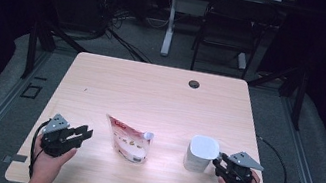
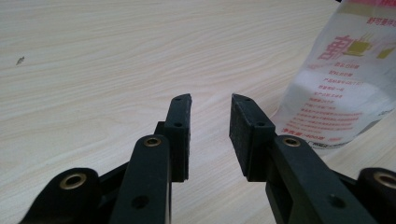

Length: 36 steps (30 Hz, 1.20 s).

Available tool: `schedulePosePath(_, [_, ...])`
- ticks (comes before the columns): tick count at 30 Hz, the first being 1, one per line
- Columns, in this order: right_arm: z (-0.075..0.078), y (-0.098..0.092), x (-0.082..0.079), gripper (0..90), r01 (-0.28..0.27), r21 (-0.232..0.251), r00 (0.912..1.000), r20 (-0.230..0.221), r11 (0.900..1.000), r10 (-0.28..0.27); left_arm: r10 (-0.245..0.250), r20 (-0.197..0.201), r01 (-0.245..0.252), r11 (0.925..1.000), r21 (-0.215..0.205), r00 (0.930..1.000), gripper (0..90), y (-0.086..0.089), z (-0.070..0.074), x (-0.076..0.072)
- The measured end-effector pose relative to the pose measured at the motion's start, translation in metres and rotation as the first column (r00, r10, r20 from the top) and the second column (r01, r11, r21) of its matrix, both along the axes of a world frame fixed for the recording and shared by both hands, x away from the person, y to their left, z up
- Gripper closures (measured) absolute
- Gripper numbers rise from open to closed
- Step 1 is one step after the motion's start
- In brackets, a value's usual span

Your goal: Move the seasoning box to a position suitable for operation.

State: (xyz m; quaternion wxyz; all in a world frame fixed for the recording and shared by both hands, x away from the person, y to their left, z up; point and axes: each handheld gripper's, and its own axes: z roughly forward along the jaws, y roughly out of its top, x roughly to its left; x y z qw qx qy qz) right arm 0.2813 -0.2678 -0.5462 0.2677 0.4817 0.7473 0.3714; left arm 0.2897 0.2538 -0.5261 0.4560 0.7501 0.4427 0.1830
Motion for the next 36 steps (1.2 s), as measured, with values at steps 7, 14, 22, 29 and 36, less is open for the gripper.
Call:
schedulePosePath(7, [-0.001, 0.005, 0.002, 69.9, 0.001, -0.037, 0.9999, 0.016, 0.999, -0.001, 0.003, 0.000, -0.003, 1.0000, -0.003, 1.0000, 69.2, 0.000, 0.000, 0.000])
schedulePosePath(14, [0.000, 0.005, -0.001, 73.2, 0.007, -0.039, 0.9999, 0.013, 0.999, -0.007, 0.003, 0.000, -0.003, 1.0000, -0.001, 1.0000, 69.2, 0.001, 0.000, 0.000])
schedulePosePath(22, [0.000, 0.012, -0.008, 73.4, -0.016, -0.045, 0.9998, 0.005, 0.999, 0.017, 0.006, 0.002, -0.006, 1.0000, -0.008, 1.0000, 69.2, 0.001, 0.000, 0.000])
schedulePosePath(29, [0.001, 0.024, -0.013, 73.3, -0.040, -0.043, 0.9991, -0.012, 0.998, 0.040, 0.003, -0.003, -0.003, 1.0000, -0.001, 1.0000, 69.2, 0.001, 0.000, 0.000])
schedulePosePath(36, [0.002, 0.039, -0.018, 73.1, -0.089, -0.054, 0.9960, -0.013, 0.995, 0.088, 0.001, -0.005, -0.001, 1.0000, 0.004, 1.0000, 69.1, 0.001, 0.000, 0.000])
